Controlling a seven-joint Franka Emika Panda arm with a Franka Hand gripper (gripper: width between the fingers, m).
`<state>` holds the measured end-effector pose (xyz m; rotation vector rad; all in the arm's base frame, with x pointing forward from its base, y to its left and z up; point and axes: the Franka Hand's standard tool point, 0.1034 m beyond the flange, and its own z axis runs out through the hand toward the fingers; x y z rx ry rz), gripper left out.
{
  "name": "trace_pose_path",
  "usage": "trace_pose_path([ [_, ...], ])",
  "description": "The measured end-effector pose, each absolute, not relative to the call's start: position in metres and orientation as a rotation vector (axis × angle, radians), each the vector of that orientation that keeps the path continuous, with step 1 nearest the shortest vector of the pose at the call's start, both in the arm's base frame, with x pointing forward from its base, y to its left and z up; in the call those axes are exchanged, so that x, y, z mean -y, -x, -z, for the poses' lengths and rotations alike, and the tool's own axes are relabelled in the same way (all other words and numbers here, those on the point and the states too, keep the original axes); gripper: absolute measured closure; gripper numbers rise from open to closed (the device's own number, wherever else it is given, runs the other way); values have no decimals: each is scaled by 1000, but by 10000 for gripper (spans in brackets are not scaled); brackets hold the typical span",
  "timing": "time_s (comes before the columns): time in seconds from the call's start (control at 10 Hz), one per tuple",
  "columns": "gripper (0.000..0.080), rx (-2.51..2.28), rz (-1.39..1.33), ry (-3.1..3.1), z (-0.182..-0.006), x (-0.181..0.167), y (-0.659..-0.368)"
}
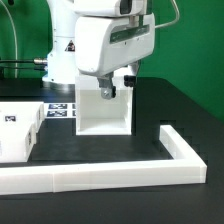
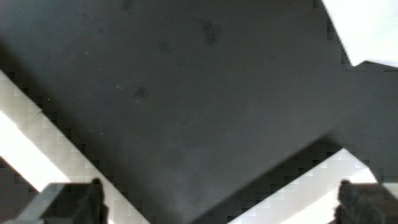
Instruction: Assemble drawer
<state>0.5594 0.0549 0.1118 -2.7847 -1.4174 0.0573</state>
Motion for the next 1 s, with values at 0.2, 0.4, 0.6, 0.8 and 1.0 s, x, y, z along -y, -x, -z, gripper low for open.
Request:
trace_pose_path([
  [0.2, 150, 1417, -57, 2785, -112, -55, -559],
  [0.4, 150, 1417, -57, 2785, -112, -55, -559],
  [0.6, 150, 1417, -57, 2785, -112, -55, -559],
  [0.8, 150, 1417, -57, 2785, -112, -55, -559],
  [1.0, 150, 1300, -43, 2848, -115, -58, -542],
])
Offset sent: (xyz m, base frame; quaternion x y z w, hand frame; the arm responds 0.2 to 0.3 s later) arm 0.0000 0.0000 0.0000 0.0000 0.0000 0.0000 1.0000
